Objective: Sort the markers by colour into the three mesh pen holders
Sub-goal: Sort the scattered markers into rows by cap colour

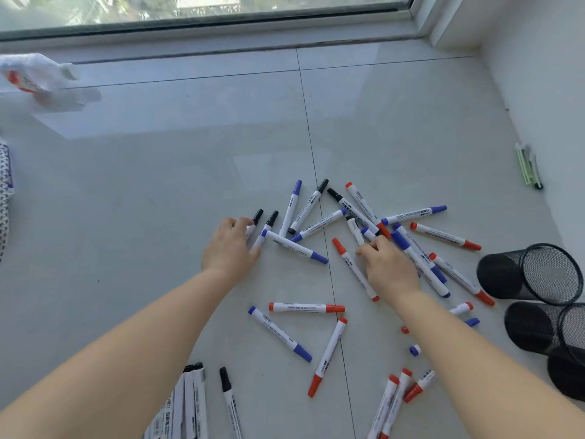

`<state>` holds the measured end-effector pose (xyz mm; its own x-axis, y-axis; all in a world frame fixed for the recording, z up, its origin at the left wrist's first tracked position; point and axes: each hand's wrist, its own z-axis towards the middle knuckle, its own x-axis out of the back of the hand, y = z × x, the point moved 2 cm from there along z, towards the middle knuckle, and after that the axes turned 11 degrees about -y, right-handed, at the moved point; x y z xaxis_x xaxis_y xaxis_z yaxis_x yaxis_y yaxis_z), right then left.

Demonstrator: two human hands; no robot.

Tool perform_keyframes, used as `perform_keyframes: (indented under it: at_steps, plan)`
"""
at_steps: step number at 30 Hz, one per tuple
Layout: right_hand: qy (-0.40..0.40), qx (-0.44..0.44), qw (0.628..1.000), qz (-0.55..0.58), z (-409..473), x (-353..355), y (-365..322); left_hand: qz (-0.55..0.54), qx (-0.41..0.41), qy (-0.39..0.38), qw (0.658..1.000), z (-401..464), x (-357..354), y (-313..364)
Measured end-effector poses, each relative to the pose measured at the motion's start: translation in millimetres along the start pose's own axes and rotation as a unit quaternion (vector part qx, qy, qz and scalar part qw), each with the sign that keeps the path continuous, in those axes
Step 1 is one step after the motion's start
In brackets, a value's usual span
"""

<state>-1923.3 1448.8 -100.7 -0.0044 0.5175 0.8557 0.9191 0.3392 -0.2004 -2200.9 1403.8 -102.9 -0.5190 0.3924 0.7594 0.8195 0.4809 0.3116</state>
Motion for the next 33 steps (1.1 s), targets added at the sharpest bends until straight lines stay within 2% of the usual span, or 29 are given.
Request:
perform_keyframes:
  at_steps: [3, 9, 12, 17, 20, 23, 26, 31, 33]
  plan:
    - [-0.031, 0.056, 0.995, -0.075, 2, 6, 2, 0.0, 0.042, -0.005, 0.999, 9, -2, 4]
    - [-0.069, 0.157, 0.958, -0.228, 13, 14, 4, -0.01, 0.071, -0.022, 0.997, 15, -7, 1]
    - [-0.028, 0.203, 0.938, -0.279, 17, 28, 1, -0.028, 0.088, -0.03, 0.995, 17, -4, -4]
    - [0.123, 0.233, 0.953, -0.148, 20, 48, 5, -0.084, 0.063, 0.014, 0.994, 21, 15, 8]
    - [0.139, 0.156, 0.978, 0.006, 30, 57, 5, -0.081, 0.032, 0.012, 0.996, 32, 24, 38]
    - [0.104, -0.021, 0.981, 0.159, 51, 56, 10, -0.052, -0.007, -0.029, 0.998, 45, 23, 73]
    - [0.027, -0.144, 0.978, 0.15, 74, 51, 15, 0.023, -0.024, -0.051, 0.998, 55, 12, 95]
    - [-0.003, -0.175, 0.982, 0.073, 92, 37, 18, 0.091, 0.008, -0.049, 0.995, 61, -3, 107]
    - [0.0, -0.178, 0.981, 0.08, 94, 34, 19, 0.107, 0.025, -0.045, 0.993, 60, -6, 109]
